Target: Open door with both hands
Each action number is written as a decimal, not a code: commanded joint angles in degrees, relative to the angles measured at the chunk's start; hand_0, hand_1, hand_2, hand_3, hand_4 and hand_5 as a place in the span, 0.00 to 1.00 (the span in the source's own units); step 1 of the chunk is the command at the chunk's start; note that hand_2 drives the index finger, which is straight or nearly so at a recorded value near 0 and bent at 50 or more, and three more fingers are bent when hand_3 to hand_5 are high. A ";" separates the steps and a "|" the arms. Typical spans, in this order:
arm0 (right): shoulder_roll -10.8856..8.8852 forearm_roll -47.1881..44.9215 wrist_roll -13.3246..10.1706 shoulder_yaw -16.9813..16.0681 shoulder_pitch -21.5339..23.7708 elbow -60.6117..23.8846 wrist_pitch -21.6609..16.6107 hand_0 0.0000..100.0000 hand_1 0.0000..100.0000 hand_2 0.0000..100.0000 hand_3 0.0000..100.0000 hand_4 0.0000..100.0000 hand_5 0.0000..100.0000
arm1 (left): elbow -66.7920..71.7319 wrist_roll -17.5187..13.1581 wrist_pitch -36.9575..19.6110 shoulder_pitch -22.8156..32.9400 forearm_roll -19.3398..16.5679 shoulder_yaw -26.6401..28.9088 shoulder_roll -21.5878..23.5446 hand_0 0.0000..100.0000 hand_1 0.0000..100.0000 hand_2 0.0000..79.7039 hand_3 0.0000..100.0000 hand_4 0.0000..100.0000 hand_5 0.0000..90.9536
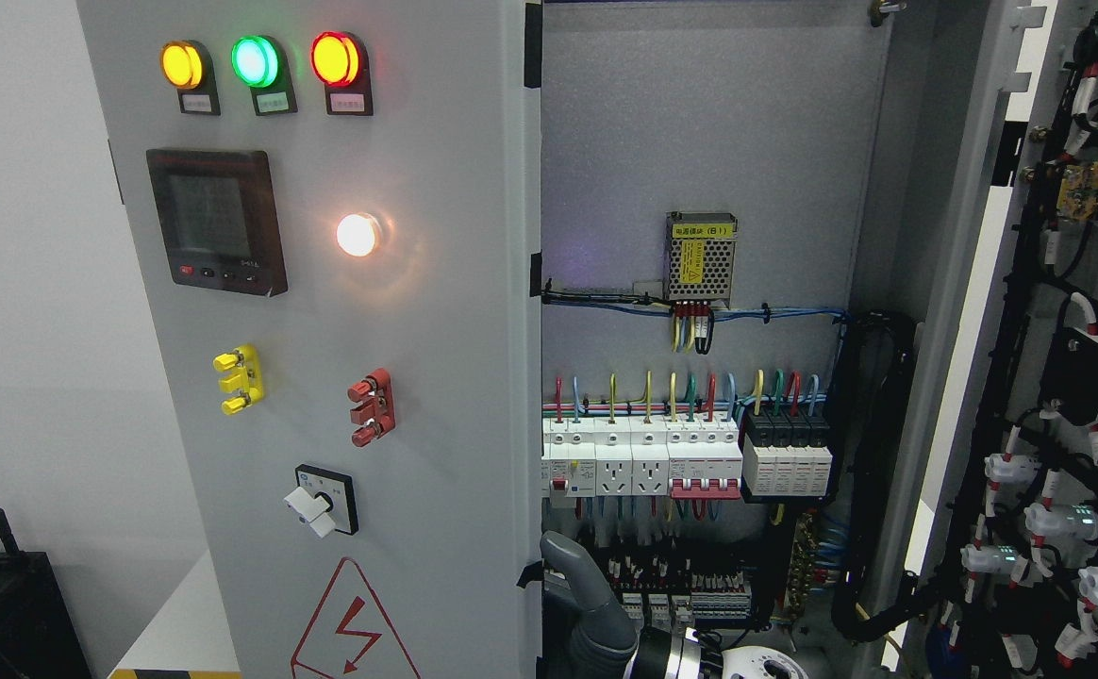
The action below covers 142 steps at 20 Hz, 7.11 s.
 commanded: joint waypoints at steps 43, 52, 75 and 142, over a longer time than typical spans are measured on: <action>3.61 -2.43 6.37 4.73 0.36 -1.01 0.16 0.00 0.00 0.00 0.00 0.00 0.00 | 0.00 0.03 0.00 -1.76 0.00 -0.02 0.00 0.00 0.00 0.00 0.00 0.04 0.00; 4.85 -2.17 6.28 5.08 0.36 -1.01 1.12 0.00 0.00 0.00 0.00 0.00 0.00 | 0.00 0.03 0.00 -1.76 0.00 -0.02 0.00 0.00 0.00 0.00 0.00 0.04 0.00; 6.43 1.87 3.82 5.43 2.82 -3.65 0.95 0.00 0.00 0.00 0.00 0.00 0.00 | 0.00 0.03 0.00 -1.76 0.00 -0.02 0.00 0.00 0.00 0.00 0.00 0.04 0.00; 10.03 10.22 -3.30 10.61 9.50 -10.50 -1.60 0.00 0.00 0.00 0.00 0.00 0.00 | 0.00 0.03 0.00 -1.76 0.00 -0.02 0.00 0.00 0.00 0.00 0.00 0.04 0.00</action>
